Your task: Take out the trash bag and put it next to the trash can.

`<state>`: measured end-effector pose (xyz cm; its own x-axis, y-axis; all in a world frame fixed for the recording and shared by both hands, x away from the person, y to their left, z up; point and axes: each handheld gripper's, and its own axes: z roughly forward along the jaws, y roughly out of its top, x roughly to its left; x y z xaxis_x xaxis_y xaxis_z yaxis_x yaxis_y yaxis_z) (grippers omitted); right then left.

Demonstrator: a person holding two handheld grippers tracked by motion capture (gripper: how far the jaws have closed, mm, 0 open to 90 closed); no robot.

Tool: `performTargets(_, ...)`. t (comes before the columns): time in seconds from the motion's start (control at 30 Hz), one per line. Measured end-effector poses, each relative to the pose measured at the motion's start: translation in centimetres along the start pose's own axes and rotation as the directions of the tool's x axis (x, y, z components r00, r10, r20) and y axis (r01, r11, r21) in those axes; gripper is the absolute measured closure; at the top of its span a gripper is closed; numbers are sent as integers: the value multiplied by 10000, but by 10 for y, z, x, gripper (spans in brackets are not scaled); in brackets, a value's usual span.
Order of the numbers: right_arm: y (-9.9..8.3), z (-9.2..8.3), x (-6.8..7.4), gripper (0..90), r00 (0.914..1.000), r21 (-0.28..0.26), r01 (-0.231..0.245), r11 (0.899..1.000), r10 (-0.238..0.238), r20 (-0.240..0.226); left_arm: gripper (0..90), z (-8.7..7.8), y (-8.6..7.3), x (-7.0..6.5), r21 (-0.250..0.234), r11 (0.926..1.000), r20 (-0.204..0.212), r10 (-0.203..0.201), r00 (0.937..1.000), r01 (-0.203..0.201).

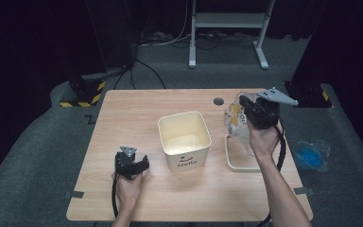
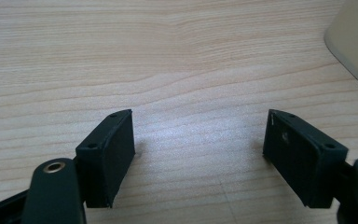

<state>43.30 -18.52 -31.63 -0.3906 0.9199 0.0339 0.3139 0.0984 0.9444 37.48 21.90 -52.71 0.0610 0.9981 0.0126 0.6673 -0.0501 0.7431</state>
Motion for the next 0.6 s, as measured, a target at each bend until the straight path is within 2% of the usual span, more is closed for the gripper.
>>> performTargets(0.3,-4,11,2,900,10000,228,-33,9997,34,-37,246,0,0,0,8,10000,6,-8,10000,8)
performTargets(0.6,-7,24,6,900,9997,486,253,9985,-251,-37,247,0,0,0,17,10000,8,-1,10000,1)
